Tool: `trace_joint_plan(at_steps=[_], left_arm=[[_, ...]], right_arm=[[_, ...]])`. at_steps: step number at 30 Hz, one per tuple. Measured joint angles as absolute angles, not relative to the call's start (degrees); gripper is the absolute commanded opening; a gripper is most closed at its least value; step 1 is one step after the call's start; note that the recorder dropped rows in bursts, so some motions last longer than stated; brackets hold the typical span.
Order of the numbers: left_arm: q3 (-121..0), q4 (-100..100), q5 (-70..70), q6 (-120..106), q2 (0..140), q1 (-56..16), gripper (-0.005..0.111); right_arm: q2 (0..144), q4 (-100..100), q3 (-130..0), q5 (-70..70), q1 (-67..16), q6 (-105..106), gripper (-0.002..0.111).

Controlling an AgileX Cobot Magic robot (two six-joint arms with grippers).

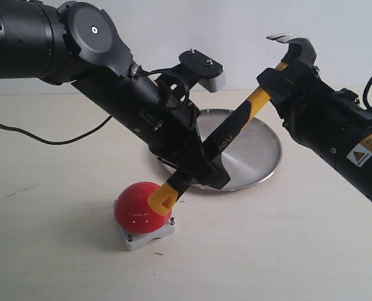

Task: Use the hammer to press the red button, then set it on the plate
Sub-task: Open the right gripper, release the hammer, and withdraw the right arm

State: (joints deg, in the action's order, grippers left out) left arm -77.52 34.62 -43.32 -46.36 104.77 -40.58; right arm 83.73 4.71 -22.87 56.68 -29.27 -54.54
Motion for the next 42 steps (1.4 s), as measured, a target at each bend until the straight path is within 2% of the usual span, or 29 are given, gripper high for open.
trace_joint_plan(at_steps=[3,6,7,8,12,14,20,24,31,36,42], left_arm=[[-77.52,34.49,-43.22,-46.36,104.77,-40.58,0.046],[-77.52,34.21,-43.11,-46.36,104.77,-40.58,0.017],[-77.52,34.21,-43.22,-46.36,104.77,-40.58,0.004],[-77.52,34.21,-43.22,-46.13,104.77,-40.58,0.000],[-77.64,33.99,-43.22,-46.61,104.77,-40.58,0.000],[-77.64,33.99,-43.12,-46.78,104.77,-40.58,0.000],[-77.64,33.99,-43.01,-46.88,104.64,-40.58,0.000],[-77.64,32.86,-42.90,-46.88,103.12,-40.58,0.000],[-77.64,32.23,-41.20,-46.88,100.02,-40.58,0.000],[-77.64,32.12,-40.83,-46.66,99.54,-40.58,0.000],[-77.64,31.81,-40.46,-46.39,99.54,-40.58,0.000]], right_arm=[[83.73,4.71,-22.87,56.68,-29.27,-54.54,0.000],[83.73,4.71,-22.87,56.68,-29.27,-54.54,0.000],[83.73,4.71,-22.87,56.68,-29.27,-54.54,0.000],[83.73,4.83,-22.87,56.68,-29.27,-54.54,0.000],[83.73,4.94,-22.87,56.68,-29.27,-54.54,0.000],[83.73,4.94,-22.87,56.68,-29.27,-54.54,0.004],[83.73,5.18,-22.87,56.33,-29.27,-55.19,0.034],[83.73,5.39,-23.09,56.33,-29.27,-55.91,0.047],[83.73,6.68,-23.09,54.75,-29.27,-57.26,0.054],[83.73,6.68,-23.19,54.51,-29.27,-57.48,0.063],[83.73,6.29,-23.19,54.51,-29.27,-57.53,0.064]])
